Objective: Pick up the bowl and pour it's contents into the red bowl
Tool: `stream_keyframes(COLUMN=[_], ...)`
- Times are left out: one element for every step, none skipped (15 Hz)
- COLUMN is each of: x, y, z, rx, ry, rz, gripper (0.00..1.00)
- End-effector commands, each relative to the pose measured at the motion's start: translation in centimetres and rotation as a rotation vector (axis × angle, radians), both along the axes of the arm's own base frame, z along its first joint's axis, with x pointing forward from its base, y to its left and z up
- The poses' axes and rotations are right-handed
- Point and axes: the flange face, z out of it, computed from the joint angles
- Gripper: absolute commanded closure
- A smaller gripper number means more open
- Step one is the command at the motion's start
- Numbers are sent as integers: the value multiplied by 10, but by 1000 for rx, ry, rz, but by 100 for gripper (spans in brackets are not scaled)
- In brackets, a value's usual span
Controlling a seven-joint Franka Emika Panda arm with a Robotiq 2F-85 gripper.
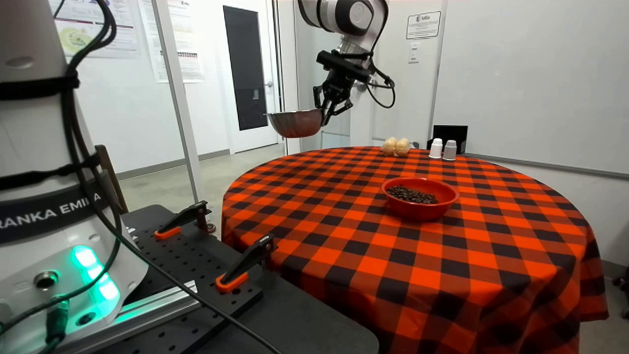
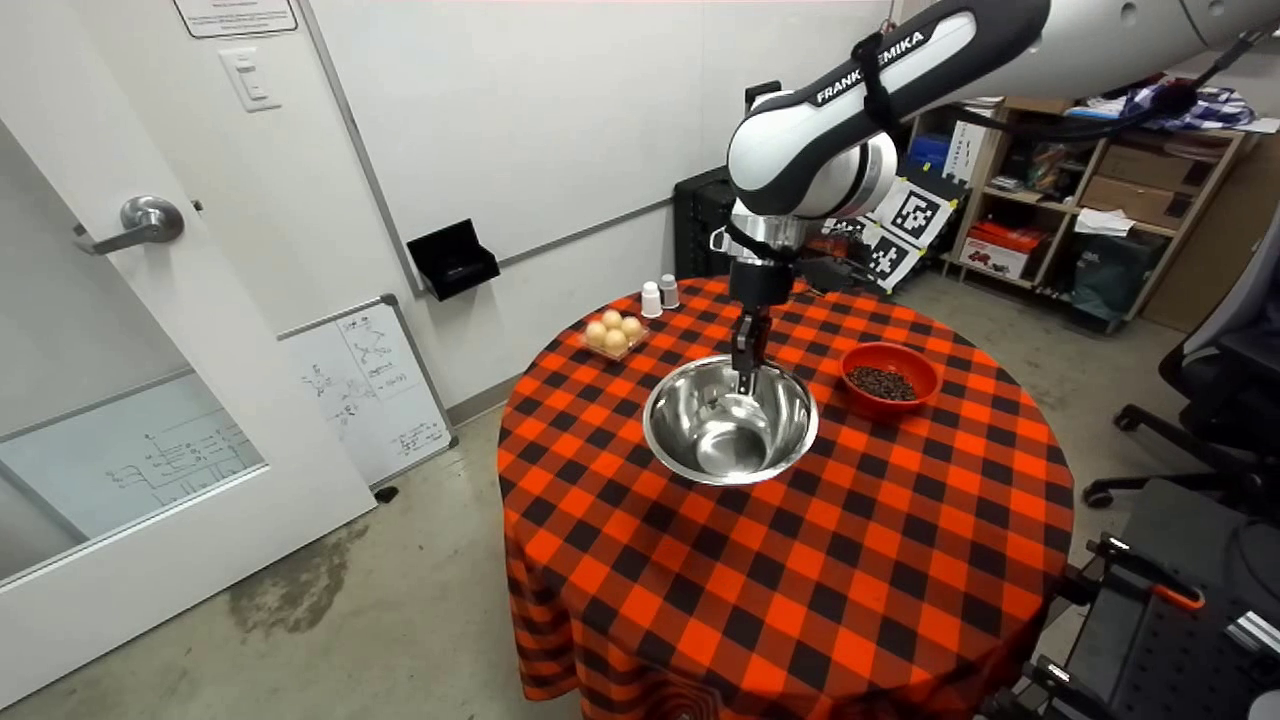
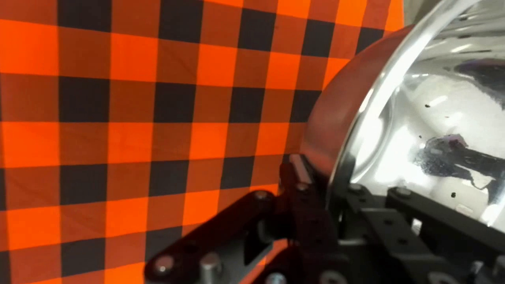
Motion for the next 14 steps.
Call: stream_keyframes(x=[5,4,4,3,3,3,3,4,4,4,4,5,6,7], y=[-10,-14,-18,-22,-26,-28,-31,-33,-35,-36,-38,-40,-41,-44], z=[-32,-42,-52,-62,-72,-80,-87,-93,-98,-101,-104,-106,-108,-109], rx=[76,70,56,47,36,33,33,30,29,26,27,16,11,3], ry=[66,74,80,80,81,81,77,72,68,62,58,50,44,31], rz=[3,-9,-20,-29,-40,-50,-59,-66,-71,-76,-80,-87,-94,-110], gripper=[98,98,98,98,98,98,98,98,98,98,98,98,98,98])
